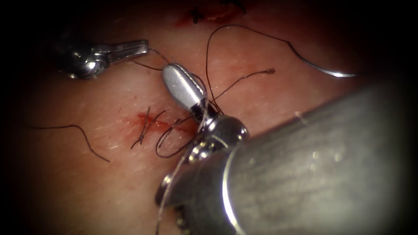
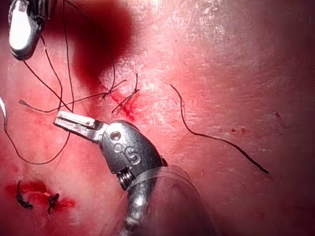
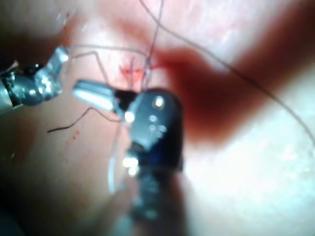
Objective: Wound Closure
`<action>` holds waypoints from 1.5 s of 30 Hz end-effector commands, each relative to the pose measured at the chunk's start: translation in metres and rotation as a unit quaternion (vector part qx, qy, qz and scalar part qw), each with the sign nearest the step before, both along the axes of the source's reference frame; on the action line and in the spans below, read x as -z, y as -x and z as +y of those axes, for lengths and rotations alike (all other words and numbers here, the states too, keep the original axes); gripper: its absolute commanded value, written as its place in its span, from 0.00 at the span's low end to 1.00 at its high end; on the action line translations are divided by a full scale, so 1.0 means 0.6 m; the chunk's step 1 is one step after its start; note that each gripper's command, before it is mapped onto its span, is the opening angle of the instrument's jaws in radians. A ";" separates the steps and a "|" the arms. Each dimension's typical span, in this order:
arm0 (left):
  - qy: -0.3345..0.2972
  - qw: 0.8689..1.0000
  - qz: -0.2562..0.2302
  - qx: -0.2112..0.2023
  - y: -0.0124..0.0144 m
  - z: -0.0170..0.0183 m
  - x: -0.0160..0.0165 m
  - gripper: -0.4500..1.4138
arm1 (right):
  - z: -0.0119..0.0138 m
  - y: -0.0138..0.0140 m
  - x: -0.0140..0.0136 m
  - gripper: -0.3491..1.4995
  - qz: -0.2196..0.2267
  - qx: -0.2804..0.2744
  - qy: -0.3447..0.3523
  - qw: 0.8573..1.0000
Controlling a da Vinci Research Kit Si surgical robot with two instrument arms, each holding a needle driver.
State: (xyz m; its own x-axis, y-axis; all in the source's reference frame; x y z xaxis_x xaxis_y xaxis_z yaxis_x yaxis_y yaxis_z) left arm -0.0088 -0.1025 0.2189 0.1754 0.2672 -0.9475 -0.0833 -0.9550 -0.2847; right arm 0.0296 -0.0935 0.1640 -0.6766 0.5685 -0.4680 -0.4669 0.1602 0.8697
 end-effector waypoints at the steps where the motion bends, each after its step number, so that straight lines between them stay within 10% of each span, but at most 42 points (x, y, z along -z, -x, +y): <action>1: -0.002 1.000 -0.003 -0.002 0.0019 -0.0031 0.0009 0.00 | -0.0022 -0.0012 -0.0003 0.00 0.001 0.002 -0.002 1.000; 17: -0.017 0.999 -0.027 -0.020 0.0038 -0.0132 0.0174 0.00 | -0.0029 -0.0010 -0.0036 0.00 0.052 0.104 0.062 0.991; 23: -0.032 0.998 -0.042 -0.018 0.0028 -0.0146 0.0259 0.00 | -0.0038 0.0003 -0.0041 0.00 0.103 0.206 0.123 0.965; 31: -0.024 0.998 -0.052 -0.024 0.0058 -0.0214 0.0308 0.00 | -0.0034 0.0006 -0.0047 0.00 0.094 0.191 0.114 0.970; 39: -0.030 0.997 -0.059 -0.030 0.0078 -0.0278 0.0352 0.00 | -0.0029 0.0014 -0.0047 0.56 0.077 0.182 0.100 0.975; 41: -0.032 0.997 -0.060 -0.030 0.0076 -0.0278 0.0365 0.00 | -0.0027 0.0010 -0.0053 0.77 0.001 0.222 0.074 0.972; 45: -0.039 0.997 -0.066 -0.026 0.0074 -0.0264 0.0388 0.00 | -0.0029 0.0007 -0.0057 0.83 -0.069 0.253 0.084 0.961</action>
State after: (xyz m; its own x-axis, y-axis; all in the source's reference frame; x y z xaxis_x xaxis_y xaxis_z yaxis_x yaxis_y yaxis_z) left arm -0.0121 -0.1167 0.1957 0.2801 0.3467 -0.8952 0.0098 -0.9335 -0.3584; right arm 0.0287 -0.0939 0.1671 -0.2488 0.7102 -0.6585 -0.4016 0.5430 0.7374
